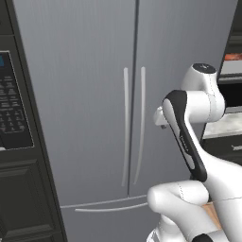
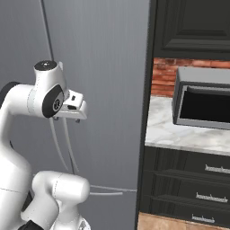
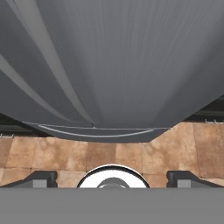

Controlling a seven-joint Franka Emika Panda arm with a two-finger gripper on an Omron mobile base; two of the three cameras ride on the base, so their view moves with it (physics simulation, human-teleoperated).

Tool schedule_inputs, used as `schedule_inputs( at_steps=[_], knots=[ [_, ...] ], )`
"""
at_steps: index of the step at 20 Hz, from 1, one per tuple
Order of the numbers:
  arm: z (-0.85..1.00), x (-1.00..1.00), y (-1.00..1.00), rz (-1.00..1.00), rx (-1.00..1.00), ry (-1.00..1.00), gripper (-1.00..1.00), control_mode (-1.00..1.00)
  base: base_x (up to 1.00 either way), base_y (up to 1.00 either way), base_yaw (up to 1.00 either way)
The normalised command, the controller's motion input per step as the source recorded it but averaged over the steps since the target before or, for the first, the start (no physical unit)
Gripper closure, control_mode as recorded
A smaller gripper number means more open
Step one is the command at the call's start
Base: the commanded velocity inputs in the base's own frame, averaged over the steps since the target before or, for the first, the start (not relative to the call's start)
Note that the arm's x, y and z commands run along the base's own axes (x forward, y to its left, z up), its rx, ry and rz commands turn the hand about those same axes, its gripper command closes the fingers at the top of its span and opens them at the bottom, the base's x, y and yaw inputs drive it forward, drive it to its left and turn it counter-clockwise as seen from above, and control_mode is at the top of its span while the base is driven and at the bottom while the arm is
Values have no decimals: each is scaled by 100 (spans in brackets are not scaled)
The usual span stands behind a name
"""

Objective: Gather the lemon wedge and tomato from the fridge and place them on a tray on the dining counter. Then gather the fishs from the fridge and place them on the other tray.

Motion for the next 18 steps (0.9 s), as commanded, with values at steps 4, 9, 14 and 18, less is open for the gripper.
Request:
schedule_inputs(
  at_steps=[4,9,14,18],
  knots=[
    [0,0,0,0,0,0,-100,100,0,0,0],
    [0,0,0,0,0,0,-100,100,0,0,0],
    [0,0,0,0,0,0,-100,100,0,0,0],
    [0,0,0,0,0,0,-100,100,-15,0,0]
  ],
)
